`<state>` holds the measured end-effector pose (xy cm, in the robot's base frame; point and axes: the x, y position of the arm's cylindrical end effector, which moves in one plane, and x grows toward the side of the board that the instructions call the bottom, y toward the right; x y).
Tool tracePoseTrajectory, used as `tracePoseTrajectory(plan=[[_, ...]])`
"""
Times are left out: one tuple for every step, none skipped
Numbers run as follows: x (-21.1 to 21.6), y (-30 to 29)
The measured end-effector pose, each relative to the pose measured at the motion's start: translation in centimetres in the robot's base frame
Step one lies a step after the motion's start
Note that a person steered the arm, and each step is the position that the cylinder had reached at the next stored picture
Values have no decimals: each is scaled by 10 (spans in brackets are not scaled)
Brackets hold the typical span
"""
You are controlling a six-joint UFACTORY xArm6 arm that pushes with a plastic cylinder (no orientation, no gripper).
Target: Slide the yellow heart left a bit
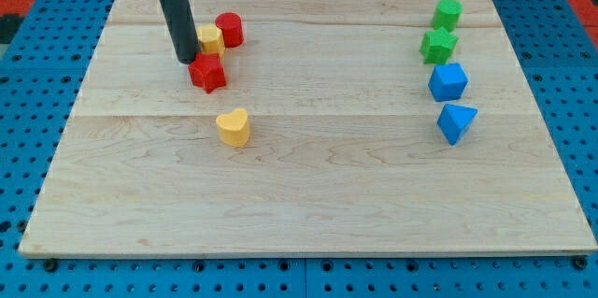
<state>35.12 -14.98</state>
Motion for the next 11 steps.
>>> tracePoseTrajectory(plan=[[15,22],[19,47],[-4,51],[5,92],[63,126],[90,120],[109,107],[116,107],[116,83],[116,81],[116,76]])
